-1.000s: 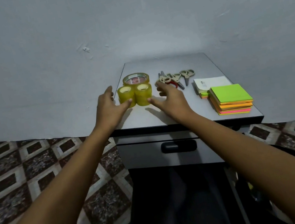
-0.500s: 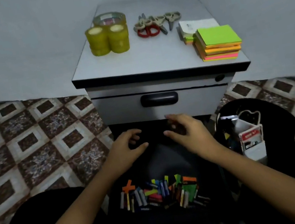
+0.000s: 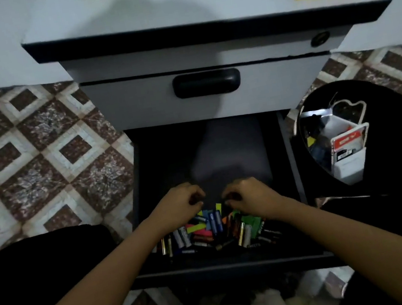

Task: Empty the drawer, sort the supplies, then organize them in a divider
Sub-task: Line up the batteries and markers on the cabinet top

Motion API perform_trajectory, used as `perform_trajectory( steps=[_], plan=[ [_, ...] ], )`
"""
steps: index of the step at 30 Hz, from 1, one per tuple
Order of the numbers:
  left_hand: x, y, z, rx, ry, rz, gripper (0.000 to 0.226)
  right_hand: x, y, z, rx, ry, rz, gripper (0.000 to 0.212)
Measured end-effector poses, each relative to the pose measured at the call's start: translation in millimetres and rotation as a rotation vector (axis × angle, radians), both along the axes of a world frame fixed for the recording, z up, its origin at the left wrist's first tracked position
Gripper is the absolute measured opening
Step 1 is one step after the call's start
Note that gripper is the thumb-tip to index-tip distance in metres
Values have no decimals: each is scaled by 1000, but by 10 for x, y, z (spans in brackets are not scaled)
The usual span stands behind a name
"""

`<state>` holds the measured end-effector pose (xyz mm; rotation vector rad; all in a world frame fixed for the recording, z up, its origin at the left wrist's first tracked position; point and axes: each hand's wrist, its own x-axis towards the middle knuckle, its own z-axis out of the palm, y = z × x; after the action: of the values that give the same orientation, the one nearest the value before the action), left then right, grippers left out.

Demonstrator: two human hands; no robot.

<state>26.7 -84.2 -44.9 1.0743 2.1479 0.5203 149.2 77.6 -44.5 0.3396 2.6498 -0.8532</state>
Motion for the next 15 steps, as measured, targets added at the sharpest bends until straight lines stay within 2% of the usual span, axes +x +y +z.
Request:
perform_trajectory(
  steps=[6,9,12,15],
  plan=[
    [62,-27,-277,-177,86,-222,30,11,-77,-216,-29,-60,9,25],
    [104,-82,-377,-248,192,-296,34,7,-94,-271,-20,-65,-21,22],
    [129,-111,-427,-244,288,-322,35,-9,-140,-283,-24,-59,-50,21],
    [81,-125,-431,-205,237,-250,29,-11,-190,-296,-14,-55,-79,21]
  ],
)
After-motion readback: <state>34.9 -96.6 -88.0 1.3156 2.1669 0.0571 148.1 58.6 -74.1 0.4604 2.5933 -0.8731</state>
